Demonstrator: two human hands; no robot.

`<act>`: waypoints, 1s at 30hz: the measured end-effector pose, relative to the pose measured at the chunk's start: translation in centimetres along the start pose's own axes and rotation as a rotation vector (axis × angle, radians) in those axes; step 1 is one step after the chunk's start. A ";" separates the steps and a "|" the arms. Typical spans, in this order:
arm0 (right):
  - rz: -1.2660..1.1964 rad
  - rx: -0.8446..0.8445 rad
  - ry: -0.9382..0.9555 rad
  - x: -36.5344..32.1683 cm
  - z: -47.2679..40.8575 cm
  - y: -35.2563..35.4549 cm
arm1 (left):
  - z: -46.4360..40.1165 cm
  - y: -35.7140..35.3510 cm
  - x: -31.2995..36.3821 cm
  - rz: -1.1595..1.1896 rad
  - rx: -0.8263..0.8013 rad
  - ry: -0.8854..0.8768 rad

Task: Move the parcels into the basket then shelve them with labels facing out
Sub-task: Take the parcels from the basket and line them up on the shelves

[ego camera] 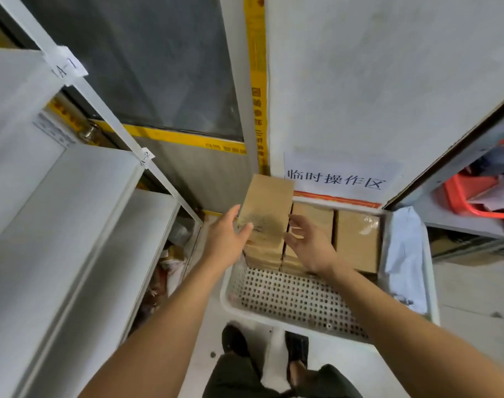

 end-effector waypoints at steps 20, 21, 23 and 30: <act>-0.479 0.039 -0.200 3.0 -8.3 -8.0 | -12.0 -4.2 -8.1 0.154 -0.362 0.222; -0.497 0.044 -0.195 2.8 -8.0 -7.8 | -11.7 -4.0 -8.0 0.206 -0.354 0.223; -0.520 0.047 -0.176 1.9 -7.3 -7.1 | -10.9 -3.0 -7.4 0.349 -0.312 0.210; -0.500 0.019 -0.007 -1.5 -4.1 -2.9 | -7.2 2.3 -4.2 0.576 -0.276 0.160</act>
Point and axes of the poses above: each hand's wrist, its own z-axis away from the middle knuckle, its own y-axis out of the back of the hand, x = y × z, the point moved 3 cm from there along -z, towards the middle knuckle, and after that the axes turned 12 degrees about z, right-handed, at the moved point
